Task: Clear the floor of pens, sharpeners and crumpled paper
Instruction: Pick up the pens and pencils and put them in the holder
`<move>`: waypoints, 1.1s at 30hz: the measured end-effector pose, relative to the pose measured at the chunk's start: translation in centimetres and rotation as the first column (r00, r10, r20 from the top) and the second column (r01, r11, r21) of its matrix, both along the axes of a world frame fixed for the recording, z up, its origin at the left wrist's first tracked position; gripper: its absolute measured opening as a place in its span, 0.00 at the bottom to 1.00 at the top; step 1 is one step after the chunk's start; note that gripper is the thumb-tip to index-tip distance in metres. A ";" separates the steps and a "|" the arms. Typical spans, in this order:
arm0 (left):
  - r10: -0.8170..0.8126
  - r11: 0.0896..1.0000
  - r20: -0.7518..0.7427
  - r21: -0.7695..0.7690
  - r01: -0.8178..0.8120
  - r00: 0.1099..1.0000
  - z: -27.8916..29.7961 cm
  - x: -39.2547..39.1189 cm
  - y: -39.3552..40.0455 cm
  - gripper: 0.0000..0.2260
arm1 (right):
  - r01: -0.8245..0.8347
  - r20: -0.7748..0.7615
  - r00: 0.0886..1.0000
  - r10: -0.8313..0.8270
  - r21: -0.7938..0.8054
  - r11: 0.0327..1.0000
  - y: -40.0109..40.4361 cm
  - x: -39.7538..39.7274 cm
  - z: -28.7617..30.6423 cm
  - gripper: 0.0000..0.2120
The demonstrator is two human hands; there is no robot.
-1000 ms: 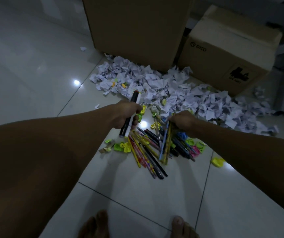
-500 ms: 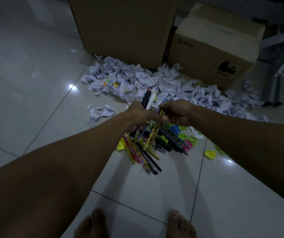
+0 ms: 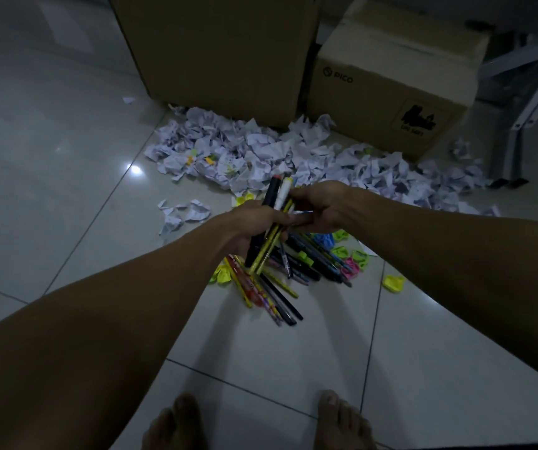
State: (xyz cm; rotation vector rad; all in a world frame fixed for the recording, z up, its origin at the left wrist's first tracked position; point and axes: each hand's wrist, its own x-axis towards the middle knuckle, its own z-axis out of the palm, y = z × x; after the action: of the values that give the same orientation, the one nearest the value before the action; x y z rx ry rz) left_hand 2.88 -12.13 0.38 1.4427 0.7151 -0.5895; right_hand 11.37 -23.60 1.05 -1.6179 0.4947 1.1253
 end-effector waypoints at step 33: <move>0.492 0.871 -0.126 0.065 -0.487 0.862 -3.2 -6.0 6.1 0.08 | -0.425 0.353 0.691 0.630 -0.507 0.750 3.5 -3.1 -3.9 0.14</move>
State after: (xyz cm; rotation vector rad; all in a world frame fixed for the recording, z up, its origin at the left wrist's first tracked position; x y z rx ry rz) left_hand -3.10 -6.04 -2.80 1.1870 1.1632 -0.2800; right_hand 8.28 -20.08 -2.81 -2.4299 -0.1567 0.9786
